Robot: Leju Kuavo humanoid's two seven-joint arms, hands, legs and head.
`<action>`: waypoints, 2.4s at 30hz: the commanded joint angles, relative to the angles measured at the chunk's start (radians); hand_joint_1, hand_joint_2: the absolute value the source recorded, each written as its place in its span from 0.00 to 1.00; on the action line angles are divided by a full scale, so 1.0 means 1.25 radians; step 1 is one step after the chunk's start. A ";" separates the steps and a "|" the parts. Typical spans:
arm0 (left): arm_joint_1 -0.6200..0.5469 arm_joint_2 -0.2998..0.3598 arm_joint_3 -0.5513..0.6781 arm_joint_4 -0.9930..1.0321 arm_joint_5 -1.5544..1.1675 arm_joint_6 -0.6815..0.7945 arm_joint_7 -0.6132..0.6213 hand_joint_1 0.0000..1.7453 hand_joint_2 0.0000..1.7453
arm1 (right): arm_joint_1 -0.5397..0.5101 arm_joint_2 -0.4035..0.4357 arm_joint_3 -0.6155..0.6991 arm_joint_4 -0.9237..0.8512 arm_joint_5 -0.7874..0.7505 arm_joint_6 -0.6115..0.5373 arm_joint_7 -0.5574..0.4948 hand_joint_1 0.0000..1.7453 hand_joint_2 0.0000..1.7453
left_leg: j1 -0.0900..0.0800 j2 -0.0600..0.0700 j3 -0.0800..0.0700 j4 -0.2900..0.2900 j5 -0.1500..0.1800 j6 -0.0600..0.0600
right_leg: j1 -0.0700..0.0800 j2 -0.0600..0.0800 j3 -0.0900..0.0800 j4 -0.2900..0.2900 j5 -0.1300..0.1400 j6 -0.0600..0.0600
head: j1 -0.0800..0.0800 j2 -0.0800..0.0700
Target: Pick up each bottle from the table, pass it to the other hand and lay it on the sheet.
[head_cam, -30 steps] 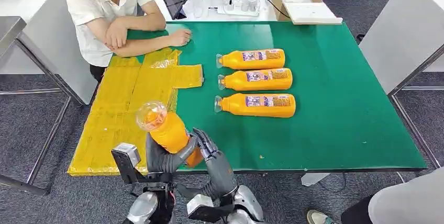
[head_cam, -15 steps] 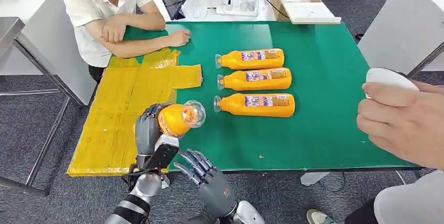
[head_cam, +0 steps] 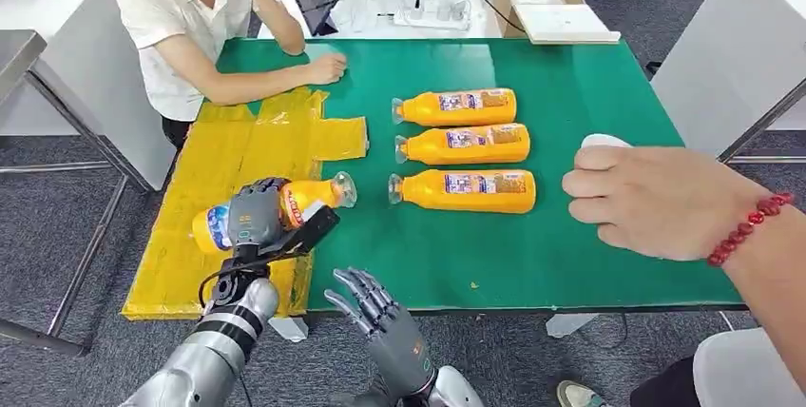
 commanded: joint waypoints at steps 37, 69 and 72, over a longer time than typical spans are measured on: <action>-0.133 0.007 0.039 0.154 0.358 -0.432 -0.248 0.00 1.00 | -0.001 -0.010 -0.002 0.036 -0.070 0.039 -0.057 0.00 0.00 | 0.000 -0.002 0.004 -0.001 0.001 -0.001 | 0.000 -0.002 0.004 -0.001 0.000 -0.001 | 0.000 0.000; 0.472 0.045 -0.305 -0.783 1.131 -0.279 -0.389 0.00 1.00 | 0.107 -0.120 -0.398 -0.083 0.279 -0.093 0.126 0.00 1.00 | -0.001 0.000 0.000 -0.002 0.001 -0.001 | -0.001 0.000 0.001 -0.004 0.001 -0.001 | -0.001 0.000; 0.487 0.048 -0.298 -0.781 1.073 -0.209 -0.395 0.00 1.00 | 0.047 -0.118 -0.499 -0.016 0.423 -0.093 0.168 0.00 1.00 | -0.001 -0.003 -0.001 -0.002 0.001 -0.001 | -0.001 -0.002 0.000 -0.003 0.001 -0.001 | 0.000 0.000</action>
